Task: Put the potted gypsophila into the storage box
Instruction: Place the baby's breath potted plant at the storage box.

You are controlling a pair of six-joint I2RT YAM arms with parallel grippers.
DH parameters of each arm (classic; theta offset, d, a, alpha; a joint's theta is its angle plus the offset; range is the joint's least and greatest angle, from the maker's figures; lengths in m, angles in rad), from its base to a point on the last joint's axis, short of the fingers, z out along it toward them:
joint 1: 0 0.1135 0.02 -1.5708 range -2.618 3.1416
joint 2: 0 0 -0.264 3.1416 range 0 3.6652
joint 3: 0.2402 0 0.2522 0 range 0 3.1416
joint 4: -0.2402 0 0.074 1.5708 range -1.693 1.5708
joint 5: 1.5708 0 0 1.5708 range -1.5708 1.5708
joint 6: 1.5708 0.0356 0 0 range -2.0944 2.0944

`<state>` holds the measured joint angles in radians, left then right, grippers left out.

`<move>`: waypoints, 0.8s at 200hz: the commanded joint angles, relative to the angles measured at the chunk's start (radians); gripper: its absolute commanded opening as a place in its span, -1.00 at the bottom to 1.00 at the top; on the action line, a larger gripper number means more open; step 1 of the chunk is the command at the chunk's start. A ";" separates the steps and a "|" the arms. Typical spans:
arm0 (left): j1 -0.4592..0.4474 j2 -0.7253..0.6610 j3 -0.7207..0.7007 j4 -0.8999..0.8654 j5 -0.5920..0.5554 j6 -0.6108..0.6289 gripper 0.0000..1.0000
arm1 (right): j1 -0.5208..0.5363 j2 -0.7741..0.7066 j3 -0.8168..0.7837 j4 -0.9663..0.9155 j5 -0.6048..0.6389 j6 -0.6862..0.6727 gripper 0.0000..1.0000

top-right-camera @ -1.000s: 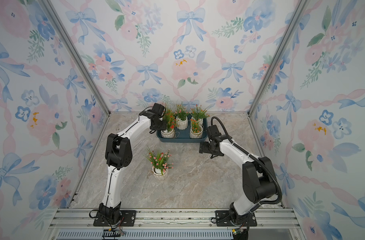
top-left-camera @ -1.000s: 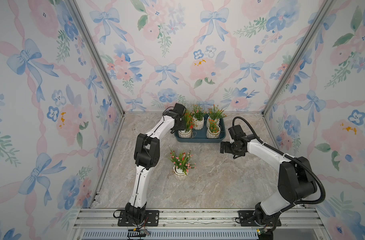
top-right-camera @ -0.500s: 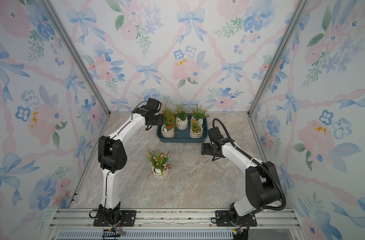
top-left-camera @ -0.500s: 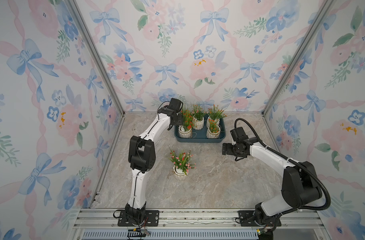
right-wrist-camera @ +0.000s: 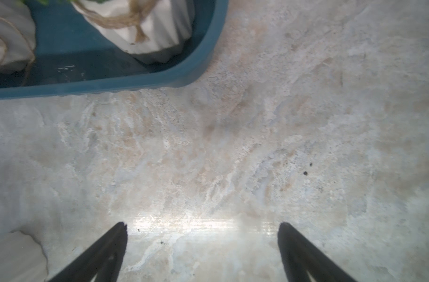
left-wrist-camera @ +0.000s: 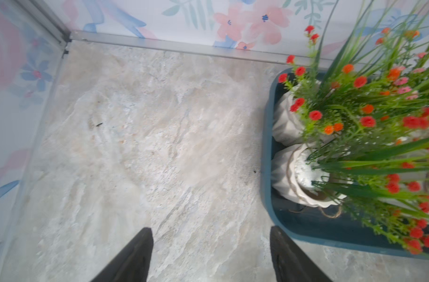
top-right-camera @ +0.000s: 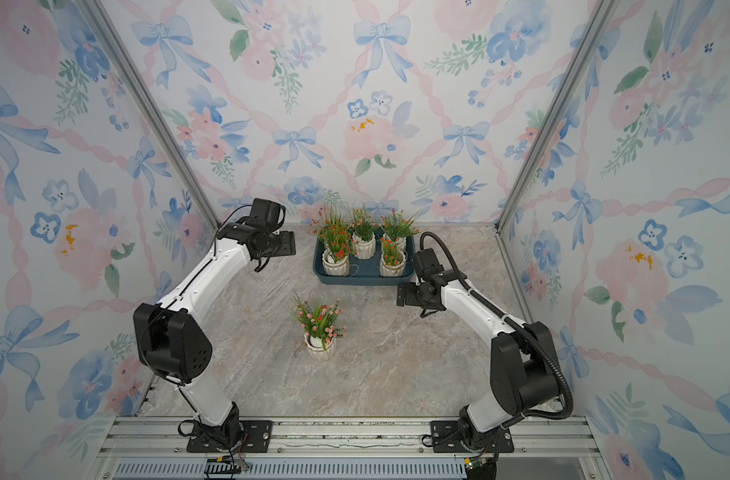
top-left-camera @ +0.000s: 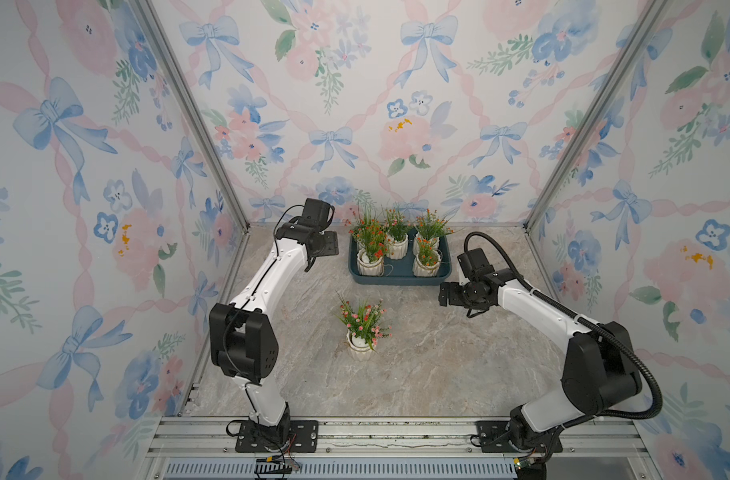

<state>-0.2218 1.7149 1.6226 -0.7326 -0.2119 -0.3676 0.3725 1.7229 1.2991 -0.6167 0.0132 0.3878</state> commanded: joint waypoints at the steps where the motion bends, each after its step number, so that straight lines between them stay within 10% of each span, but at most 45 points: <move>1: 0.050 -0.085 -0.099 -0.014 0.003 -0.007 0.62 | 0.041 0.057 0.059 -0.056 -0.052 -0.027 0.96; 160: 0.233 -0.634 -0.769 0.012 0.200 -0.210 0.87 | 0.274 0.136 0.134 -0.099 -0.292 -0.103 0.97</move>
<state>0.0013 1.1709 0.9108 -0.7197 -0.0666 -0.5060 0.6342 1.8076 1.4292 -0.7113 -0.2363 0.2947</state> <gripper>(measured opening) 0.941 0.987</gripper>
